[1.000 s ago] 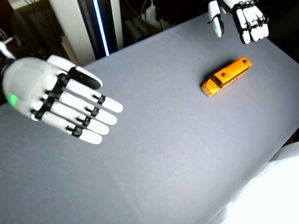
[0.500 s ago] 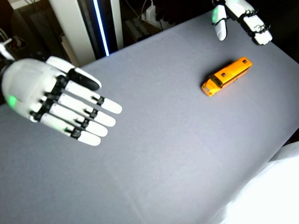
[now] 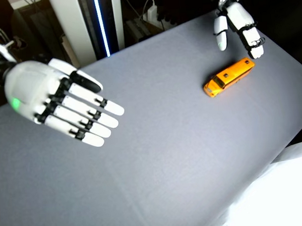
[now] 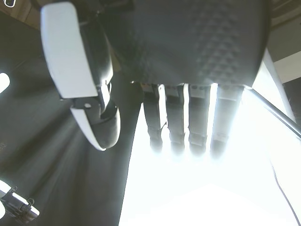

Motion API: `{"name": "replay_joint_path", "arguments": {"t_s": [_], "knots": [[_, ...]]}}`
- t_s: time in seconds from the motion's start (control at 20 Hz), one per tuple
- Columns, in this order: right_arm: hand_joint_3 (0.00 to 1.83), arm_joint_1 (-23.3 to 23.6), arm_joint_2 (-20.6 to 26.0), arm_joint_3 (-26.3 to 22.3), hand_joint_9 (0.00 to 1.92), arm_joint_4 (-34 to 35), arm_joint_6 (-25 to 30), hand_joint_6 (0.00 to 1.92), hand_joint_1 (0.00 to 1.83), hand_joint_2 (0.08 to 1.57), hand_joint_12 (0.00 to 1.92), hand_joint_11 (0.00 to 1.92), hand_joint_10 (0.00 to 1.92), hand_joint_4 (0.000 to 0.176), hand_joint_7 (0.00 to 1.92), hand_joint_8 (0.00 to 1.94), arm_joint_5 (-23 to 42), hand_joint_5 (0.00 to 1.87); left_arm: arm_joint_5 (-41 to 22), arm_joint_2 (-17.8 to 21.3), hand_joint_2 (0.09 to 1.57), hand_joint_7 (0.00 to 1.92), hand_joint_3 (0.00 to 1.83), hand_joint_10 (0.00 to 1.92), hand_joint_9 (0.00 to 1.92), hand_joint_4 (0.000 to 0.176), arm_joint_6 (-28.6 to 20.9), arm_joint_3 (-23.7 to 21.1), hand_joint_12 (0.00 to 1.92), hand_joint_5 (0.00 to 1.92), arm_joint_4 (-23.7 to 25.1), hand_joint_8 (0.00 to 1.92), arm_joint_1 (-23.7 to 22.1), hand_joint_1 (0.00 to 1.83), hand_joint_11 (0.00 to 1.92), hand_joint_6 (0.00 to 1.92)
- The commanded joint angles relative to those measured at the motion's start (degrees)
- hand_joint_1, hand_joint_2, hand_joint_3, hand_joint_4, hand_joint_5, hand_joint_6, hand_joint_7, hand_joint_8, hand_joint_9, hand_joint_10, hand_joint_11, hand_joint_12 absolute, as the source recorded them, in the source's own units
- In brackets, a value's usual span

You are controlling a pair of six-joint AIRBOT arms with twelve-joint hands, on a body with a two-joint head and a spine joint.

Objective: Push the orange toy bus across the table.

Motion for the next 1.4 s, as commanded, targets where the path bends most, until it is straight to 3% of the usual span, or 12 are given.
{"name": "replay_joint_path", "arguments": {"t_s": [0.0, 0.1, 0.2, 0.4, 0.5, 0.8, 0.85, 1.05, 1.15, 1.25, 1.3, 1.35], "knots": [[0.0, 0.1, 0.0, 0.3, 0.22, 0.5, 0.4, 0.0, 0.5, 1.38, 0.3, 0.07, 0.0, 0.019, 0.3, 0.0, 6.8, 0.32, -5.9, 0.2, 1.33, 0.11, 0.0, 0.01, 0.11, 0.042, -0.1, 0.4, 0.38, 0.07, 1.4, 0.0, -0.7, 0.19, 0.0, 0.0], [0.0, 0.2, 0.0, 0.3, 0.21, 0.4, 0.5, 0.0, 0.47, 1.38, 0.29, 0.07, 0.0, 0.018, 0.3, 0.0, 6.6, 0.32, -5.2, 0.4, 1.34, 0.11, 0.0, 0.0, 0.11, 0.039, -0.1, 0.6, 0.35, 0.07, 1.6, 0.0, -0.7, 0.19, 0.0, 0.0], [0.0, 0.2, 0.0, 0.3, 0.24, 0.4, 0.5, 0.0, 0.48, 1.38, 0.29, 0.11, 0.01, 0.011, 0.3, 0.0, 6.6, 0.33, -4.5, 0.6, 1.34, 0.12, 0.0, 0.0, 0.11, 0.012, -0.1, 0.8, 0.33, 0.07, 1.7, 0.0, -0.7, 0.22, 0.0, 0.0], [0.0, 0.3, 0.0, 0.4, 0.26, 0.3, 0.6, 0.0, 0.47, 1.37, 0.24, 0.16, 0.0, 0.01, 0.31, 0.0, 6.5, 0.34, -3.6, 0.5, 1.36, 0.13, 0.0, 0.01, 0.14, 0.016, -0.1, 1.1, 0.47, 0.11, 1.9, 0.0, -0.8, 0.22, 0.0, 0.0], [0.0, 0.3, 0.0, 0.4, 0.27, 0.3, 0.6, 0.0, 0.48, 1.37, 0.19, 0.18, 0.0, 0.007, 0.32, 0.0, 6.5, 0.34, -3.4, 0.4, 1.37, 0.15, 0.0, 0.01, 0.16, 0.0, -0.1, 1.1, 0.51, 0.13, 2.2, 0.0, -0.9, 0.24, 0.0, 0.0], [0.0, 0.4, 0.0, 0.4, 0.29, 0.2, 0.8, 0.0, 0.44, 1.37, 0.16, 0.19, 0.0, 0.009, 0.35, 0.01, 6.5, 0.35, -3.4, 0.1, 1.34, 0.17, 0.0, 0.0, 0.22, 0.014, -0.1, 1.0, 0.71, 0.15, 2.5, 0.0, -1.0, 0.2, 0.0, 0.0], [0.0, 0.4, 0.0, 0.4, 0.28, 0.2, 0.8, 0.0, 0.42, 1.37, 0.15, 0.18, 0.0, 0.0, 0.35, 0.0, 6.5, 0.35, -3.5, 0.0, 1.34, 0.17, 0.0, 0.0, 0.23, 0.01, -0.1, 1.0, 0.74, 0.15, 2.5, 0.0, -1.0, 0.21, 0.0, 0.0], [0.0, 0.4, 0.0, 0.4, 0.29, 0.2, 0.9, 0.0, 0.46, 1.38, 0.15, 0.19, 0.0, 0.004, 0.36, 0.0, 6.5, 0.35, -4.0, -0.5, 1.33, 0.17, 0.0, 0.01, 0.28, 0.0, -0.1, 0.8, 0.97, 0.16, 3.1, 0.0, -1.5, 0.2, 0.0, 0.0], [0.0, 0.4, 0.0, 0.3, 0.29, 0.2, 0.9, 0.0, 0.44, 1.38, 0.15, 0.2, 0.0, 0.021, 0.36, 0.0, 6.5, 0.36, -4.1, -0.6, 1.34, 0.16, 0.0, 0.01, 0.33, 0.003, -0.1, 0.9, 1.07, 0.16, 3.3, 0.0, -1.8, 0.22, 0.0, 0.0], [0.0, 0.4, 0.0, 0.3, 0.3, 0.2, 0.9, 0.0, 0.44, 1.38, 0.15, 0.2, 0.0, 0.015, 0.37, 0.0, 6.5, 0.36, -4.2, -0.9, 1.35, 0.13, 0.0, 0.02, 0.39, 0.0, -0.1, 0.9, 1.15, 0.16, 3.4, 0.0, -2.0, 0.24, 0.03, 0.0], [0.0, 0.4, 0.0, 0.3, 0.31, 0.2, 0.9, 0.0, 0.43, 1.38, 0.15, 0.2, 0.0, 0.018, 0.37, 0.0, 6.5, 0.36, -4.2, -1.0, 1.37, 0.12, 0.0, 0.02, 0.45, 0.0, -0.1, 0.9, 1.15, 0.15, 3.6, 0.0, -2.2, 0.22, 0.09, 0.0], [0.0, 0.4, 0.0, 0.3, 0.3, 0.2, 0.9, 0.0, 0.46, 1.38, 0.15, 0.2, 0.0, 0.0, 0.37, 0.0, 6.5, 0.36, -4.3, -1.2, 1.4, 0.12, 0.0, 0.01, 0.49, 0.0, -0.1, 0.9, 0.87, 0.16, 4.1, 0.0, -2.6, 0.22, 0.3, 0.0]]}}
